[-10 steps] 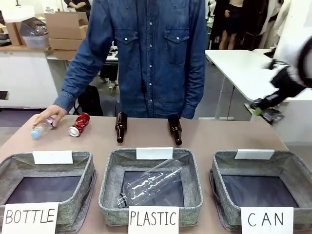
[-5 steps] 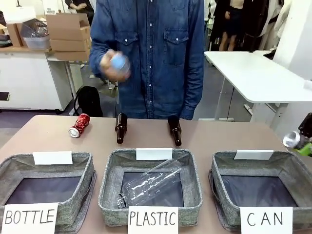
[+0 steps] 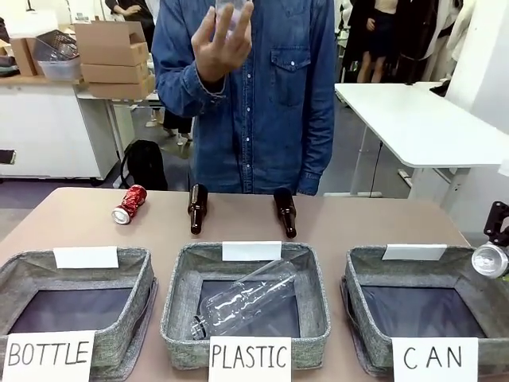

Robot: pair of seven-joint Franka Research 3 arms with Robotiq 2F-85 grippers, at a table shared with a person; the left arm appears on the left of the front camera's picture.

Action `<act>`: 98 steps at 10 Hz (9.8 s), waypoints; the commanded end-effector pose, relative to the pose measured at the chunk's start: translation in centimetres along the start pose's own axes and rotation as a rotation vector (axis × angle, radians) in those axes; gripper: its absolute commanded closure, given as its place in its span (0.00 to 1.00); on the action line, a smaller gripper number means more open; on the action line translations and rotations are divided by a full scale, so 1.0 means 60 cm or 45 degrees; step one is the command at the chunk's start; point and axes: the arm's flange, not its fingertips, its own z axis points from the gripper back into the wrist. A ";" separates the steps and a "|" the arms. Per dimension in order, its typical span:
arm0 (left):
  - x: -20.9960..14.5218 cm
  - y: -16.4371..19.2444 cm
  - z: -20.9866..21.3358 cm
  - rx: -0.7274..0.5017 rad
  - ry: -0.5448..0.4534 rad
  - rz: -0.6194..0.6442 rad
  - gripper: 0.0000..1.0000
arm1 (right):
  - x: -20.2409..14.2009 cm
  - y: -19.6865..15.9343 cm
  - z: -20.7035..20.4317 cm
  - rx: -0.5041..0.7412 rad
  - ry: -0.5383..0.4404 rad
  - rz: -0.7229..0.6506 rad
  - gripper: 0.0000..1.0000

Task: Sort the can waste into the basket.
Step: Pick up the can waste from the table and place it in the right Fabric basket.

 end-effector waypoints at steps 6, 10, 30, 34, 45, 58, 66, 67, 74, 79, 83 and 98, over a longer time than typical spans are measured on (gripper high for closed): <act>0.002 -0.003 -0.004 -0.022 -0.015 -0.026 0.00 | -0.020 0.013 0.000 -0.123 -0.134 0.084 0.02; 0.002 -0.003 -0.004 -0.022 -0.015 -0.026 0.00 | -0.023 0.010 0.008 -0.133 -0.238 0.090 0.00; 0.002 -0.003 -0.004 -0.022 -0.015 -0.026 0.00 | -0.081 -0.109 0.058 0.090 -1.388 -1.544 0.00; 0.002 -0.003 -0.004 -0.022 -0.015 -0.026 0.00 | -0.081 -0.109 0.058 0.090 -1.388 -1.544 0.00; 0.002 -0.003 -0.004 -0.022 -0.015 -0.026 0.00 | -0.081 -0.109 0.058 0.090 -1.388 -1.544 0.00; 0.141 -0.021 -0.110 0.441 0.313 -0.207 0.00 | -0.081 -0.109 0.058 0.090 -1.388 -1.544 0.00; 0.103 -0.069 0.090 0.231 0.161 -0.225 0.00 | -0.081 -0.109 0.058 0.090 -1.388 -1.544 0.00; 0.106 -0.066 0.079 0.242 0.208 -0.212 0.00 | -0.081 -0.109 0.058 0.090 -1.388 -1.544 0.00; 0.001 -0.156 0.308 0.219 -0.118 -0.278 0.00 | -0.081 -0.109 0.058 0.090 -1.388 -1.544 0.00; 0.033 -0.139 0.250 0.237 -0.005 -0.254 0.00 | -0.081 -0.109 0.058 0.090 -1.388 -1.544 0.00; 0.150 -0.037 0.003 0.479 0.433 -0.115 0.00 | -0.081 -0.109 0.058 0.090 -1.388 -1.544 0.00; 0.229 0.169 -0.227 0.935 0.774 -0.424 0.00 | -0.081 -0.109 0.058 0.090 -1.388 -1.544 0.00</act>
